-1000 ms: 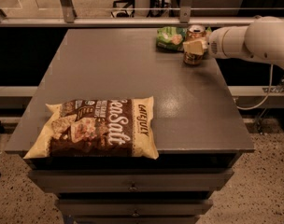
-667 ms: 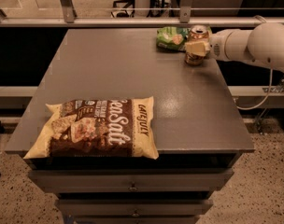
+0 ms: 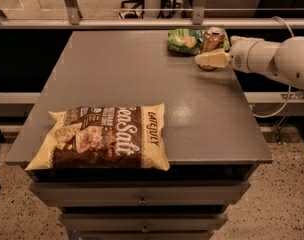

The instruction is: Move orange can near green rice chip bag

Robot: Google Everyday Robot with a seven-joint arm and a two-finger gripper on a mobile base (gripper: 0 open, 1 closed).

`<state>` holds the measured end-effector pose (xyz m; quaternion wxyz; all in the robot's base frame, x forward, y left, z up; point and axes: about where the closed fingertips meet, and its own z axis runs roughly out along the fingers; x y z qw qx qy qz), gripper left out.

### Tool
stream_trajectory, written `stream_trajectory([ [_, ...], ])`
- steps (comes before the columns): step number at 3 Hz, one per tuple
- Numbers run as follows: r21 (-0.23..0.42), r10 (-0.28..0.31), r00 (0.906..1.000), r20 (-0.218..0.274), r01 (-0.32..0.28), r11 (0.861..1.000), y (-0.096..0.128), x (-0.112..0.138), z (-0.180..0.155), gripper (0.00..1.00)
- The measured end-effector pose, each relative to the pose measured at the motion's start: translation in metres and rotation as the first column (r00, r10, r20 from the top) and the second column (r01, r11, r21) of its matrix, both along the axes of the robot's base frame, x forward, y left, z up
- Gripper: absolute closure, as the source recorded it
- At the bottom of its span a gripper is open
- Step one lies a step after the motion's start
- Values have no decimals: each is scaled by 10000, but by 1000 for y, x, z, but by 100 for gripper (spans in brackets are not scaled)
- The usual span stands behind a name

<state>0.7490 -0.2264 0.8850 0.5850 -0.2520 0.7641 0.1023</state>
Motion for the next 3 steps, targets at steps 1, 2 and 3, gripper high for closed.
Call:
stream_trajectory([
  [1,-188,659,9966,491,-650,9977,-5,-14,8,0],
  [2,-378,1404,9867,819,-1377,9898,-20,-43,16,0],
  [3,-458,1962,9752,1023,-1924,9802,-35,-69,21,0],
])
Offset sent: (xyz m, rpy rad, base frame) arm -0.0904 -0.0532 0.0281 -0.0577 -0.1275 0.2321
